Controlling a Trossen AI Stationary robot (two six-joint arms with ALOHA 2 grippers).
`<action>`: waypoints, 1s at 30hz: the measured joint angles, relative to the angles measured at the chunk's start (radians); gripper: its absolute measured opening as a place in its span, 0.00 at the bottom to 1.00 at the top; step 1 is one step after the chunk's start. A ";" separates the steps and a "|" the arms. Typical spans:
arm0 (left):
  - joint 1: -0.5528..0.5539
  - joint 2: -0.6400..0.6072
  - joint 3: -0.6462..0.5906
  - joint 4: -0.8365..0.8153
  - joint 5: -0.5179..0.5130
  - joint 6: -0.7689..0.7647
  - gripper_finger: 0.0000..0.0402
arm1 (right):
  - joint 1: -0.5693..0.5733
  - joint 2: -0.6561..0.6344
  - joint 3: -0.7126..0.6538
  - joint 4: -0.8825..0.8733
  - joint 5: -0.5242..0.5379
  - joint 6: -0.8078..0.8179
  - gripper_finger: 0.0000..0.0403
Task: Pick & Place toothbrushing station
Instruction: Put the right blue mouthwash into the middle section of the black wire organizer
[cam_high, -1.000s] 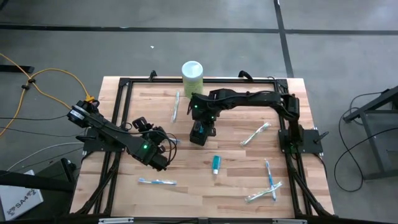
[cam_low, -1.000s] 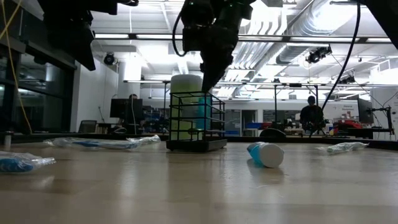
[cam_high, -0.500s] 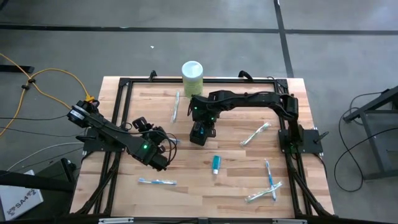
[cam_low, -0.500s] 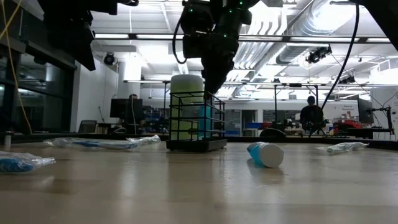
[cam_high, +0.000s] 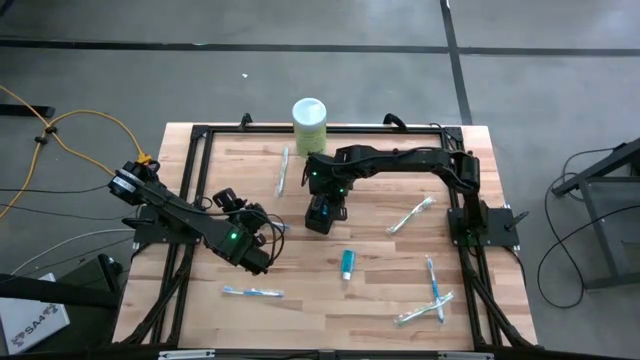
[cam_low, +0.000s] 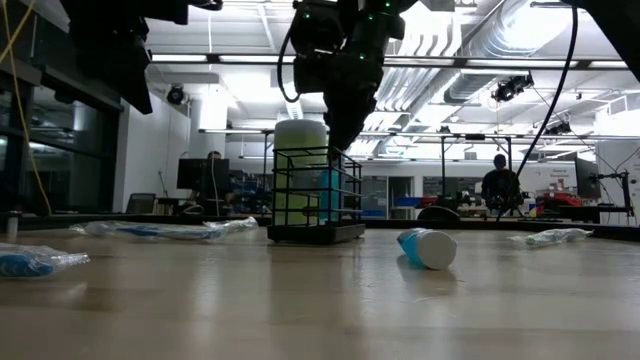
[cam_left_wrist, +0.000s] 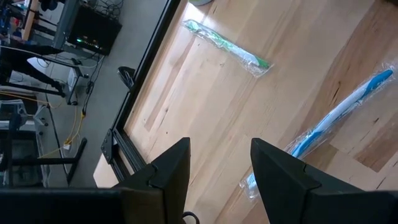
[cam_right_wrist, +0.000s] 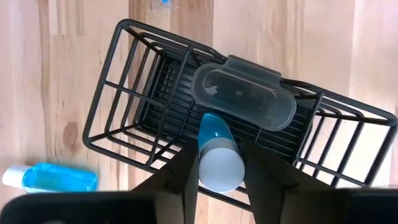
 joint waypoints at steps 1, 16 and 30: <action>0.000 0.000 0.000 0.000 0.000 0.000 0.40 | 0.000 0.000 0.000 0.000 0.002 0.000 0.24; 0.000 0.000 0.000 0.003 0.006 0.000 0.40 | 0.000 0.030 0.003 0.023 0.016 -0.003 0.24; 0.000 0.000 0.000 0.003 0.007 0.003 0.40 | 0.000 0.030 0.002 0.014 0.013 -0.014 0.25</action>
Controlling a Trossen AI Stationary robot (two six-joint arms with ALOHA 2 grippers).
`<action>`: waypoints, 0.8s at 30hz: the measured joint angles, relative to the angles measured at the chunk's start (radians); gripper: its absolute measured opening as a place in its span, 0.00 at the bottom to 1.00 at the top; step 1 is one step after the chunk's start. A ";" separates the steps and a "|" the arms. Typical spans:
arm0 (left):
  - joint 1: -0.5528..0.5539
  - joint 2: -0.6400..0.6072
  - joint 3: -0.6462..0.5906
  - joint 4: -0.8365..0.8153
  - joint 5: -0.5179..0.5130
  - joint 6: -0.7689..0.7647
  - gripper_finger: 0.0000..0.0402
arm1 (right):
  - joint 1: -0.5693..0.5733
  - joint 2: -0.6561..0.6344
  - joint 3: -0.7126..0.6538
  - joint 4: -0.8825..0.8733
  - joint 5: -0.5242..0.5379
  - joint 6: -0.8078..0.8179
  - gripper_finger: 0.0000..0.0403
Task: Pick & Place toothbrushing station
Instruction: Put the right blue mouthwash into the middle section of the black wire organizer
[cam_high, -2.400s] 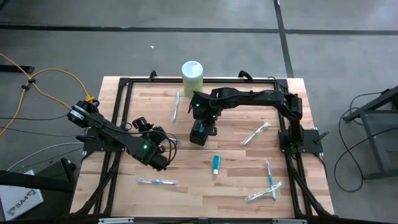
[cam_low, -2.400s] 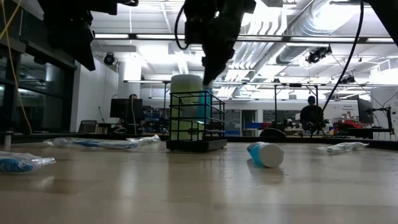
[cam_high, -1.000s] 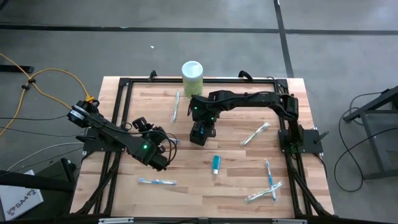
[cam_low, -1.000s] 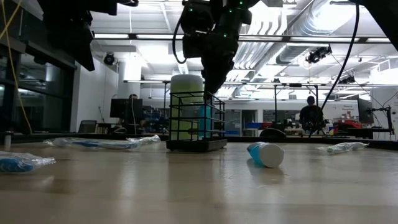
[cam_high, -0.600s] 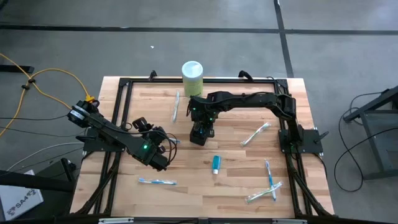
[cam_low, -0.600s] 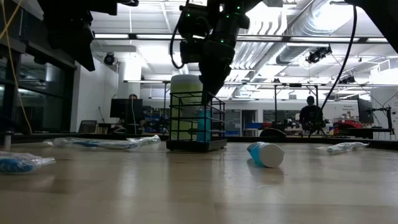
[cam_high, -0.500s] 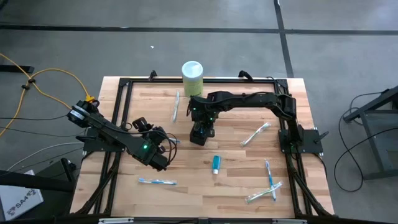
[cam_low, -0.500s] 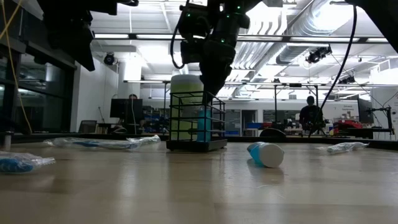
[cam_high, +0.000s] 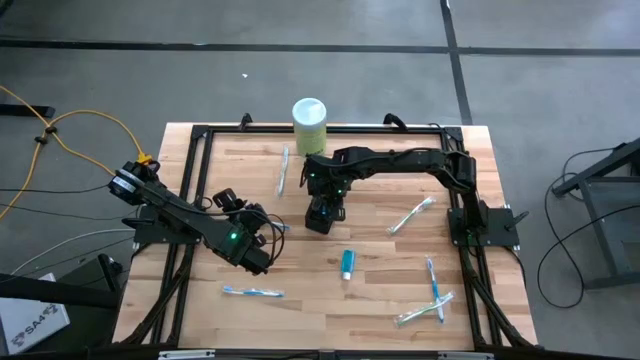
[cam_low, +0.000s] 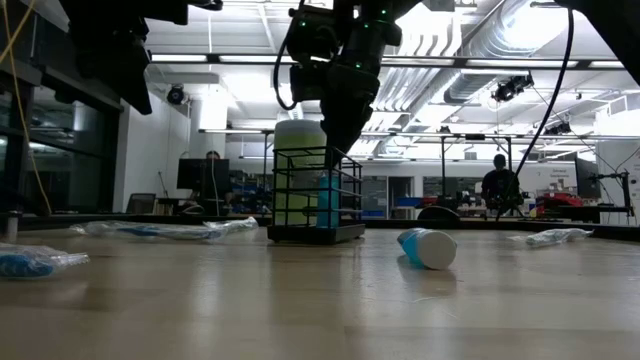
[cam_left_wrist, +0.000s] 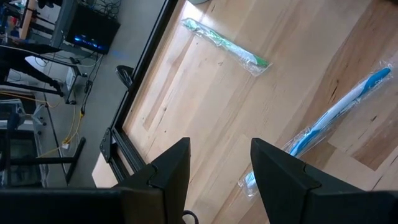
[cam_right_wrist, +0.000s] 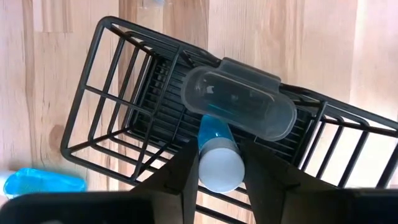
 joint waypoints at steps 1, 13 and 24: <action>0.000 0.000 0.000 0.000 0.000 0.000 0.40 | 0.000 0.000 0.000 0.000 0.000 0.000 0.25; 0.000 0.000 0.000 0.000 0.000 -0.003 0.40 | -0.002 0.003 -0.002 -0.002 0.005 0.023 0.32; 0.000 0.000 0.000 0.000 0.000 -0.003 0.40 | -0.002 0.003 -0.002 0.000 0.005 0.024 0.32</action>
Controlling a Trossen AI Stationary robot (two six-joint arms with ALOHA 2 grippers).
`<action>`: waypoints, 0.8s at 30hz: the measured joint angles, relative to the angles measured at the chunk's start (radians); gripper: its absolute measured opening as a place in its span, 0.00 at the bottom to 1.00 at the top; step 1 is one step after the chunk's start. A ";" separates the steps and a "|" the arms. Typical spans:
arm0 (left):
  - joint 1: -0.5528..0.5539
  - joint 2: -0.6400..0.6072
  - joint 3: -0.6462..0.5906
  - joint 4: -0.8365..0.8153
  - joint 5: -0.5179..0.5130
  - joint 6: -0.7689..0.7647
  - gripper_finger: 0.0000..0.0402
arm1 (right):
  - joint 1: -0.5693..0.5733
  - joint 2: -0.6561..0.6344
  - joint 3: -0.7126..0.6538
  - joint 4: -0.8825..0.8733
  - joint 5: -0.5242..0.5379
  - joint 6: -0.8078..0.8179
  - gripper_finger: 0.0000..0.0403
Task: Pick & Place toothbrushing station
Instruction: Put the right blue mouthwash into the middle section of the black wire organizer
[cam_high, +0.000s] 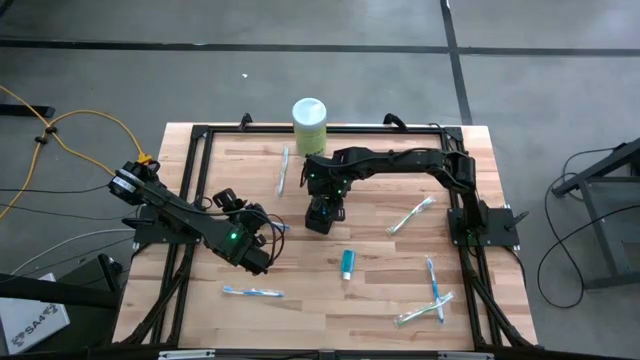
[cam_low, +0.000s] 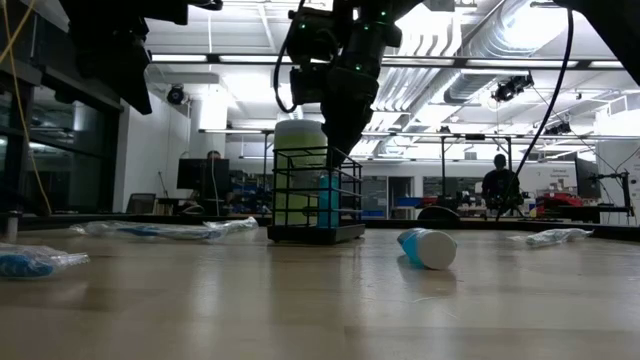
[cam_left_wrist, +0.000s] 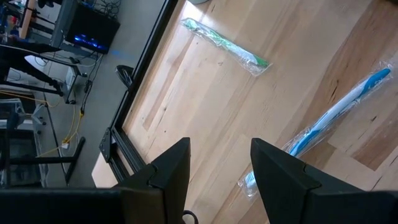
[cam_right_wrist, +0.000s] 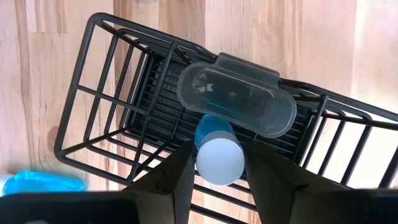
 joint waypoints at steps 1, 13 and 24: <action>0.000 0.000 0.000 0.000 0.000 0.000 0.40 | 0.000 0.000 0.000 0.000 0.000 0.000 0.32; 0.000 0.000 0.000 0.000 0.007 0.000 0.40 | 0.000 -0.004 0.000 0.000 0.022 -0.009 0.32; 0.000 0.000 0.000 0.000 0.011 0.000 0.40 | 0.001 -0.026 0.012 -0.004 0.045 -0.010 0.32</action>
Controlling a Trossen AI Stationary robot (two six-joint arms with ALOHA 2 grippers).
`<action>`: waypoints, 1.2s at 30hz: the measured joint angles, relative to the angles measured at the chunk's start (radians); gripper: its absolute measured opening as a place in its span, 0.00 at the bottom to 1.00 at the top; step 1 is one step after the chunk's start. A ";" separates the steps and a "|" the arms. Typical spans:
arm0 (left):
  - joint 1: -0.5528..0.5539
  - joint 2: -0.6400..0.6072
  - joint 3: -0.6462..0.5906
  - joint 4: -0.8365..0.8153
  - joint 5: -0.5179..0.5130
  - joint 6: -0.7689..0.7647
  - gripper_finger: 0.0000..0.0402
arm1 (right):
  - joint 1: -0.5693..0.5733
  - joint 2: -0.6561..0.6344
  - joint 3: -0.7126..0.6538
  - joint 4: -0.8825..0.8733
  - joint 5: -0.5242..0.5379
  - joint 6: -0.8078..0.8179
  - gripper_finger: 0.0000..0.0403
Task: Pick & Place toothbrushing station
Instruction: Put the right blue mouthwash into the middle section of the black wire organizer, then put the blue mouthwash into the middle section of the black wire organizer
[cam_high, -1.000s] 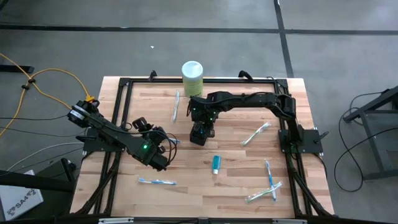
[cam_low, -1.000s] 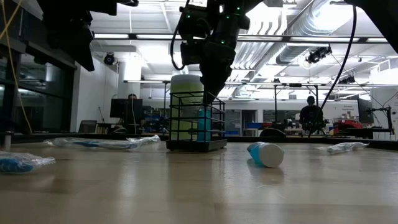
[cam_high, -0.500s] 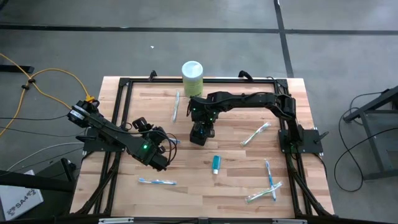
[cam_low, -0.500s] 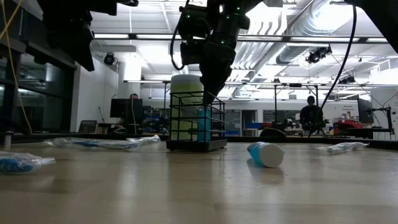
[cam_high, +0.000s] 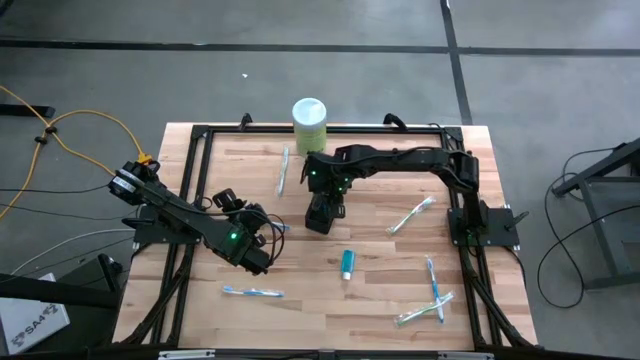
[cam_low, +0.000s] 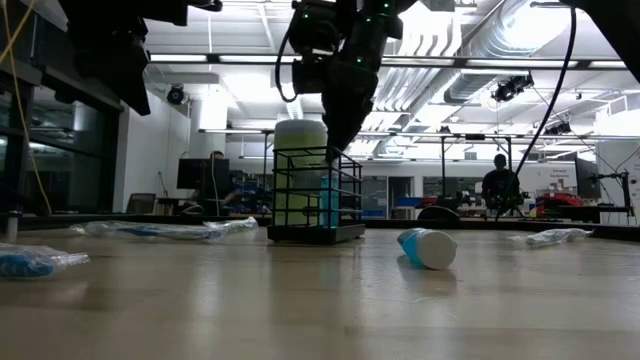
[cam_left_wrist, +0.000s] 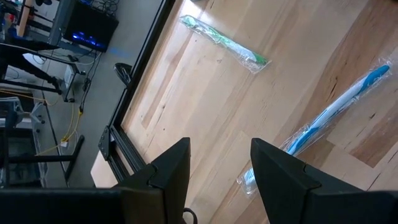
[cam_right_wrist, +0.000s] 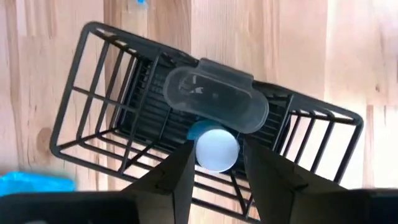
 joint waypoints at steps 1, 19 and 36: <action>0.000 0.000 0.000 0.000 0.000 0.000 0.40 | 0.002 -0.001 0.001 0.005 0.000 -0.002 0.32; 0.000 0.000 0.000 0.000 0.000 0.000 0.40 | 0.002 -0.006 0.001 -0.010 0.000 0.000 0.32; 0.000 0.000 0.000 0.002 0.005 0.000 0.40 | 0.021 -0.108 0.001 0.011 0.018 0.010 0.32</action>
